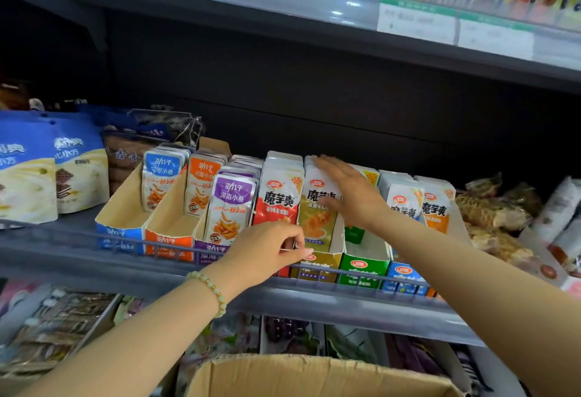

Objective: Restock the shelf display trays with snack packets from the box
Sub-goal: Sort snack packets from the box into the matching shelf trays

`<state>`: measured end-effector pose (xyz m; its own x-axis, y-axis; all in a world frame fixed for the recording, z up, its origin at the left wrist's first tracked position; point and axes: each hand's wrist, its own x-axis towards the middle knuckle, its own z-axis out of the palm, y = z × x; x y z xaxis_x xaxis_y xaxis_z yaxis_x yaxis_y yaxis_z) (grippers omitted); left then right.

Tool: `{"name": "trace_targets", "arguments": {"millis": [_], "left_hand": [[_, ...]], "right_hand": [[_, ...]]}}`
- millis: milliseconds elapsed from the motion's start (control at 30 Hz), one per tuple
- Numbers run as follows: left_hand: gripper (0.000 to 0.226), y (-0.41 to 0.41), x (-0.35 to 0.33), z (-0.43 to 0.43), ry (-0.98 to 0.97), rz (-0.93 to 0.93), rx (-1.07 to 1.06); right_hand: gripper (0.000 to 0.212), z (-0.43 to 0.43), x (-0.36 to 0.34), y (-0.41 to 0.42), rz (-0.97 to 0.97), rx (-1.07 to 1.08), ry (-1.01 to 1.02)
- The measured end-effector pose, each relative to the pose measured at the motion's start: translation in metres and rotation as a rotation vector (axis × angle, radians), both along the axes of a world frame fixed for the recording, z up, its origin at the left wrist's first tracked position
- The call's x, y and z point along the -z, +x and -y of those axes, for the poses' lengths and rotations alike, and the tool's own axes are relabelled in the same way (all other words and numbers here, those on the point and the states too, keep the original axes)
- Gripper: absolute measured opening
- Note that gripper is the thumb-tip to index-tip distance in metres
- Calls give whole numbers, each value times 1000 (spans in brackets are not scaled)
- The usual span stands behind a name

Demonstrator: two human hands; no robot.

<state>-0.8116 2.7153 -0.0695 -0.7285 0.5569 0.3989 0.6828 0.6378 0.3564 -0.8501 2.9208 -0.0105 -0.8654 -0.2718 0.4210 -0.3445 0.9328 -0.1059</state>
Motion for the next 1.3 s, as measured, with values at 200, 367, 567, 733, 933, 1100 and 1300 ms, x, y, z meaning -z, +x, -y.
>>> {"name": "trace_targets", "arguments": {"millis": [200, 367, 567, 733, 933, 1100, 1300], "left_hand": [[48, 34, -5, 9, 10, -150, -88], [51, 94, 21, 20, 18, 31, -33], [59, 141, 92, 25, -191, 384, 17], [68, 154, 135, 17, -452, 741, 122], [72, 165, 174, 0, -648, 1018, 260], [97, 151, 200, -11, -695, 909, 84], [44, 139, 221, -28, -442, 1014, 15]], "right_hand": [[64, -9, -5, 59, -15, -38, -310], [45, -17, 32, 143, 196, -153, -563], [17, -29, 149, 218, 620, -87, -679], [41, -38, 218, 238, 1152, 57, -469], [52, -29, 241, 250, 1542, -91, -107], [6, -29, 266, 254, 1447, -79, -182], [24, -36, 254, 249, 1347, -59, -443]]}}
